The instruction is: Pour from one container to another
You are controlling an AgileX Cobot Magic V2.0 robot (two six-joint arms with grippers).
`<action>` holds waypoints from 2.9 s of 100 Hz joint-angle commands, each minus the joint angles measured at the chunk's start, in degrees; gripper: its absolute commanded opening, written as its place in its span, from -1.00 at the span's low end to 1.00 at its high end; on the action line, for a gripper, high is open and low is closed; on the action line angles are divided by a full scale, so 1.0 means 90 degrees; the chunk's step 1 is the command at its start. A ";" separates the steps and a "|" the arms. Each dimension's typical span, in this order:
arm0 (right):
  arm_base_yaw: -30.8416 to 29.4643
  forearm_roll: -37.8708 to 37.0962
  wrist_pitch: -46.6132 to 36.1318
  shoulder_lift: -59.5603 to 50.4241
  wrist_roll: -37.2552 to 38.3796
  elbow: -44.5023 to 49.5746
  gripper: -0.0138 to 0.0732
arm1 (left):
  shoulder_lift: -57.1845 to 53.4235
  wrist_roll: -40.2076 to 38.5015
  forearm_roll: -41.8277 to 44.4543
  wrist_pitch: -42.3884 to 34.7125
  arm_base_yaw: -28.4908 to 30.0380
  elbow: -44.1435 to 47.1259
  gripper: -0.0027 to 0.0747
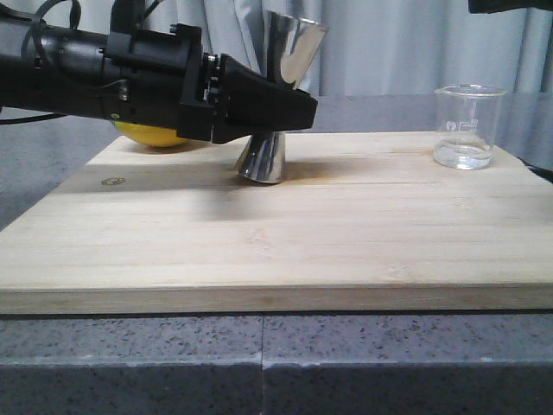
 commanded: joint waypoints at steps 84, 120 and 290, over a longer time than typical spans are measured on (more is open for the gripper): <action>-0.0036 -0.0057 -0.0461 -0.0117 0.0002 -0.0242 0.67 | -0.0245 -0.0036 -0.0478 0.0695 -0.0053 -0.0167 0.01; -0.0036 -0.0057 -0.0461 -0.0117 0.0002 -0.0242 0.67 | -0.0282 -0.0453 -0.0478 0.0695 -0.0042 -0.0167 0.30; -0.0036 0.0260 0.4565 -0.0117 0.0239 -0.1899 0.67 | -0.4948 -1.2468 1.0039 -0.1594 0.1095 -0.0167 0.22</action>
